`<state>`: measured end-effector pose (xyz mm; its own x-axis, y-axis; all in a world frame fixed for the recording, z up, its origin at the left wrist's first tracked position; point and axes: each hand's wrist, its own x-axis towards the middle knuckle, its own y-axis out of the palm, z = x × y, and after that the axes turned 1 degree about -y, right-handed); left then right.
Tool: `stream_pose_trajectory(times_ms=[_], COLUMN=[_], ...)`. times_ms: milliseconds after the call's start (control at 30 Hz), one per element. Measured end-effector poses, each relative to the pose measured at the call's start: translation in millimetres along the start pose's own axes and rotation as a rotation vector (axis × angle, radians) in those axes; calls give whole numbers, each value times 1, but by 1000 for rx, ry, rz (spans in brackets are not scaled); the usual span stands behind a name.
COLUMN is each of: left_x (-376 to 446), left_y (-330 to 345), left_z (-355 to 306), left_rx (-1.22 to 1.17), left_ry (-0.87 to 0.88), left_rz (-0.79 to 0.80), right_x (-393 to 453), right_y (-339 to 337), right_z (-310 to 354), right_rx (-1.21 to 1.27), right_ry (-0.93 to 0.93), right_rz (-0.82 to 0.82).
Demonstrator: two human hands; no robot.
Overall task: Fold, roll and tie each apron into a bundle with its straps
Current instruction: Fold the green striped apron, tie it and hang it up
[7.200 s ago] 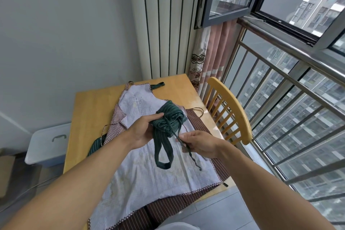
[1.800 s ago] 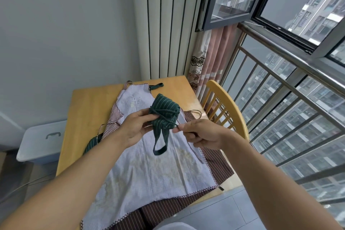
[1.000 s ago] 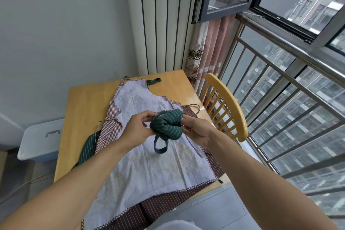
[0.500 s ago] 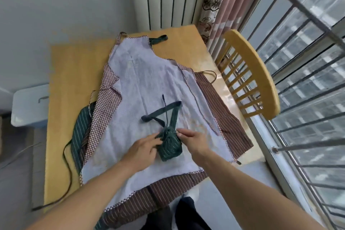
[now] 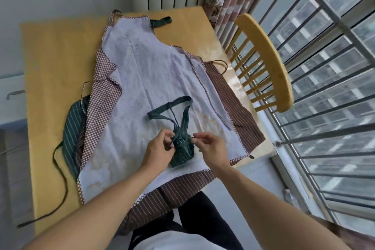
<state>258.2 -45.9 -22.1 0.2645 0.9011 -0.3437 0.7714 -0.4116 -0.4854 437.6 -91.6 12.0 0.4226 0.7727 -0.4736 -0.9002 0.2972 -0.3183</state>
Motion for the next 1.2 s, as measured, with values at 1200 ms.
stream_pose_trajectory(times_ms=[1200], left_x=[0], left_y=[53], left_z=[-15], left_rx=[272], left_ry=[317], left_rz=[9], right_x=[0], right_y=[-34], right_z=[-23], right_rx=[-298], right_ry=[-93], right_rz=[-2])
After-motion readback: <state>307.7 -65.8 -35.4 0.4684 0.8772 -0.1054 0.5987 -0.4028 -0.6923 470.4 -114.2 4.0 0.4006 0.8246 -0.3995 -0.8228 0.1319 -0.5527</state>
